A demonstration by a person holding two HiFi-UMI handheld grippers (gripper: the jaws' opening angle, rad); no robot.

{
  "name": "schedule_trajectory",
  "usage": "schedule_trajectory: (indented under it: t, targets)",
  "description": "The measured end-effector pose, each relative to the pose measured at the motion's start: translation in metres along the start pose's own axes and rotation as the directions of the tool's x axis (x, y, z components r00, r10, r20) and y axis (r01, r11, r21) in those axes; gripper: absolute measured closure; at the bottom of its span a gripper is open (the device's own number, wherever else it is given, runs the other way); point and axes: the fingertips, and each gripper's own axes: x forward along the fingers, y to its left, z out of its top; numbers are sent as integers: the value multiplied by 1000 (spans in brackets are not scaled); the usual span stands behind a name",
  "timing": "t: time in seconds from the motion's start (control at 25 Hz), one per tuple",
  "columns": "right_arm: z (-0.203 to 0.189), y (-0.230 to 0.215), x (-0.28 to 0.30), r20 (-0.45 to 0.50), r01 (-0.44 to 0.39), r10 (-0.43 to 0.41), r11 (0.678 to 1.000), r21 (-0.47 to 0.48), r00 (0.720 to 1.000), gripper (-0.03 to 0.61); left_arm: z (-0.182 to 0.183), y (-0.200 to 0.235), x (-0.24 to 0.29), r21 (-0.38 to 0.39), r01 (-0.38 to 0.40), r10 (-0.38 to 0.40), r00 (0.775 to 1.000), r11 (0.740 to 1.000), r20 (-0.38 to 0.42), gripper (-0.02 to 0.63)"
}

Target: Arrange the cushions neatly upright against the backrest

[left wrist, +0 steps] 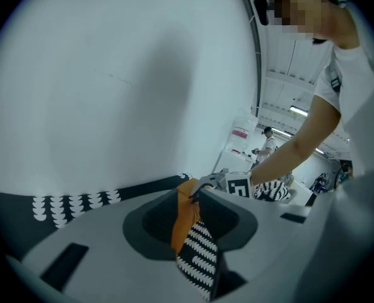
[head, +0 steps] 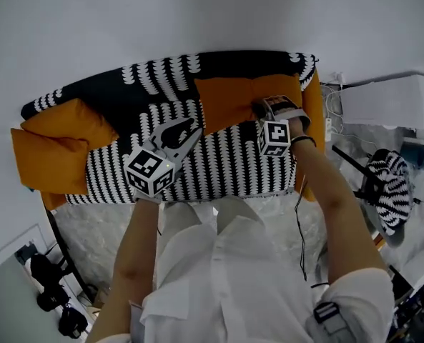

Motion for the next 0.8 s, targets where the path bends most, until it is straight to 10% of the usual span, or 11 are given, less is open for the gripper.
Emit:
schedule_trajectory:
  t: [0.8]
  targets:
    - [-77,97,141,-117,-121,124,992,36,985,533,-74,26,51,-108,-57,45,993,993,-110,502]
